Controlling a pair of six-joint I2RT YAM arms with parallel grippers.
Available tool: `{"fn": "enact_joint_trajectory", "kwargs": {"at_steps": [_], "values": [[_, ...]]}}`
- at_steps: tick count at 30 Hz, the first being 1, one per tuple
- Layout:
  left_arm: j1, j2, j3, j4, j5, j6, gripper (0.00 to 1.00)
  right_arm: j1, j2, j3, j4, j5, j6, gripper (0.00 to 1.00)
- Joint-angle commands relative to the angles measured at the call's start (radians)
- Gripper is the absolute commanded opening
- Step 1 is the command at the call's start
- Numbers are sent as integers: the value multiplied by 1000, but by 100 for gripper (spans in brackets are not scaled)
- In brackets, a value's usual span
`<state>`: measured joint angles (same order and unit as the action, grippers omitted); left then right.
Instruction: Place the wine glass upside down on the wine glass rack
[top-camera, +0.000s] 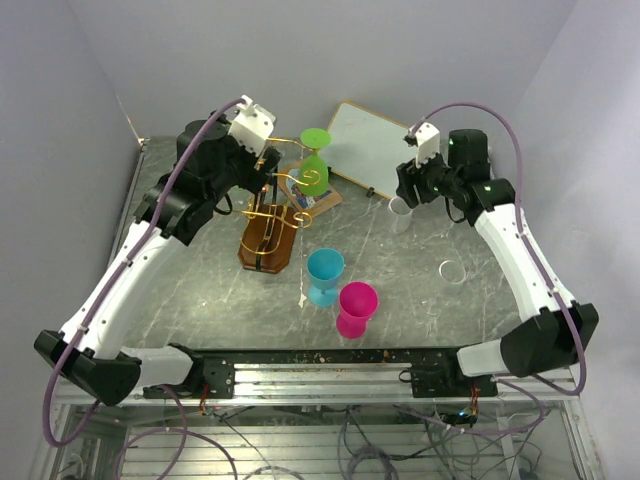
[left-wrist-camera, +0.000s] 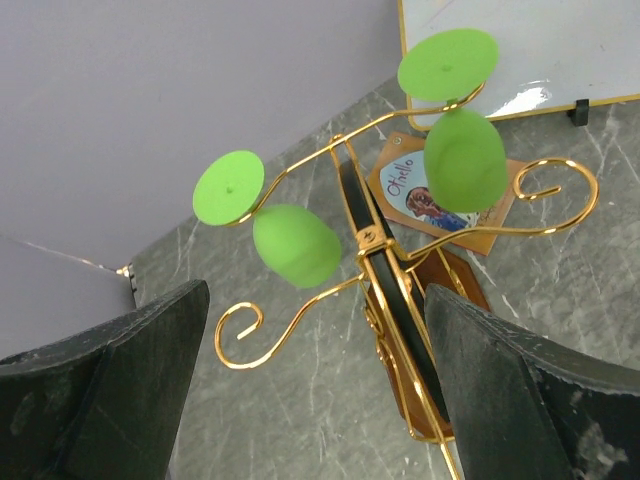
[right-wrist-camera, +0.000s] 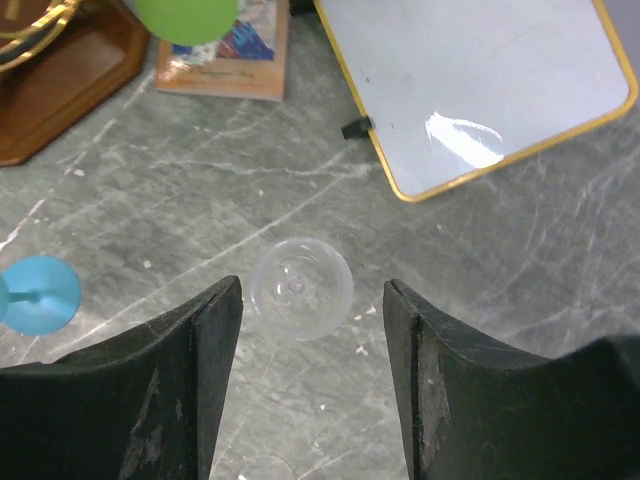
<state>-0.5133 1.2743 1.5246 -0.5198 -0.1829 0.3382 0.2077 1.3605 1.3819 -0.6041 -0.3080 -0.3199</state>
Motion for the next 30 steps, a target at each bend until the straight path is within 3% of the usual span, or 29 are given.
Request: {"fn": "enact_joint_trajectory", "kwargs": {"at_steps": [1, 9, 17, 30], "values": [[45, -73, -33, 16, 65, -50, 99, 12, 60, 53, -75, 138, 63, 57], [105, -149, -103, -8, 151, -68, 99, 23, 125, 59, -107, 187, 78, 50], [107, -163, -98, -25, 144, -49, 98, 23, 185, 54, -93, 213, 81, 35], [109, -129, -68, -38, 151, -40, 97, 23, 238, 42, -76, 214, 75, 24]]}}
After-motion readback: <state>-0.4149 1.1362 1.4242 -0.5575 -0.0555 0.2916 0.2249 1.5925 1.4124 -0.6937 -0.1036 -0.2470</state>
